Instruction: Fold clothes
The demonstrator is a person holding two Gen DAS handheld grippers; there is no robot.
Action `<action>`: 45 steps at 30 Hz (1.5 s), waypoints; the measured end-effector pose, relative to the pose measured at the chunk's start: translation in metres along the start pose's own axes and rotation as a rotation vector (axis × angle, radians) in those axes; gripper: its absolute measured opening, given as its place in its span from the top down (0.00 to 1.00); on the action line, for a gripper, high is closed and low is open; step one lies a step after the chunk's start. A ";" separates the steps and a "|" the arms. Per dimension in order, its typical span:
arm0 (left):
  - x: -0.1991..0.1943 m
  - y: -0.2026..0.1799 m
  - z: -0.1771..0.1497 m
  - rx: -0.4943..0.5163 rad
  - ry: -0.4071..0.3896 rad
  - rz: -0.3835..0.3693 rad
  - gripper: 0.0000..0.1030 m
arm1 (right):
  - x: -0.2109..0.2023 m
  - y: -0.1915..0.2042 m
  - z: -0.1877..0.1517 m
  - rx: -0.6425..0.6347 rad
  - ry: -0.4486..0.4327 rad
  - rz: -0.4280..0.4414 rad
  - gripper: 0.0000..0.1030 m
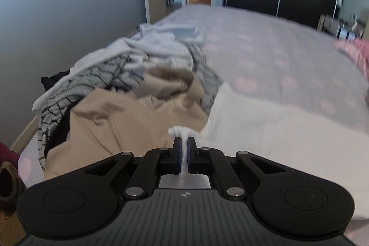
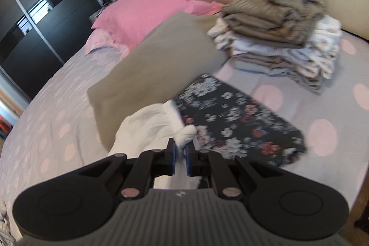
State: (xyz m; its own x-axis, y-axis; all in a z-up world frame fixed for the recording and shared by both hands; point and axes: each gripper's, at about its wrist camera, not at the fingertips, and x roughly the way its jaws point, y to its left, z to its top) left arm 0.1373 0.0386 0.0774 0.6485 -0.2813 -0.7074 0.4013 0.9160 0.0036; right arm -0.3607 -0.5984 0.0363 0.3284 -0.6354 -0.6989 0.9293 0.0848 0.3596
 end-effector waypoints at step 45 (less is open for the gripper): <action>-0.010 -0.046 -0.100 0.639 0.351 -0.111 0.61 | 0.006 -0.084 -0.049 -0.120 0.289 -0.363 0.58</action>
